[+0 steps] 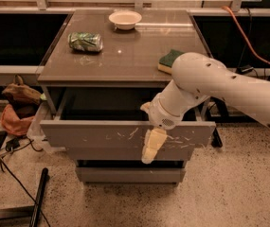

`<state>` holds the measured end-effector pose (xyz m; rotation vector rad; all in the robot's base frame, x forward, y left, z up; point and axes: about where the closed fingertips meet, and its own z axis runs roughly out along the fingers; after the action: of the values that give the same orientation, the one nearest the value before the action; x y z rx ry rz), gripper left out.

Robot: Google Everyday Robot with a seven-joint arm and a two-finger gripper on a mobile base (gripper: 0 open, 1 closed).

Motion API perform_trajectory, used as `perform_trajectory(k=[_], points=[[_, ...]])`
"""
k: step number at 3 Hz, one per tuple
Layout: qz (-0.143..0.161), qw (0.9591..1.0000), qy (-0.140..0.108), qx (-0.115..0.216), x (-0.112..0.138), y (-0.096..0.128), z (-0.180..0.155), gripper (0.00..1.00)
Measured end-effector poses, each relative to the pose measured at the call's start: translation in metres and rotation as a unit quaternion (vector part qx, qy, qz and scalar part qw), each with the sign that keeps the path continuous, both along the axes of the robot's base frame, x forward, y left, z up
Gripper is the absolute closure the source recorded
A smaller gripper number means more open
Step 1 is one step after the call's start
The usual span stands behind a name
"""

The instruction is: Open top drawer

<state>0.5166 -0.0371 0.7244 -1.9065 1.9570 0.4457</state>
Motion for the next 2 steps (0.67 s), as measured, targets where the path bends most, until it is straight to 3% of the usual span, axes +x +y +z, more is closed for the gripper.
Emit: perform_trajectory(k=[1,2], points=[[-0.012,0.9999,0.012,-0.002,0.017,-0.014,-0.016,0.0],[-0.015,0.9986,0.05,0.006,0.016,-0.017,-0.056,0.0]])
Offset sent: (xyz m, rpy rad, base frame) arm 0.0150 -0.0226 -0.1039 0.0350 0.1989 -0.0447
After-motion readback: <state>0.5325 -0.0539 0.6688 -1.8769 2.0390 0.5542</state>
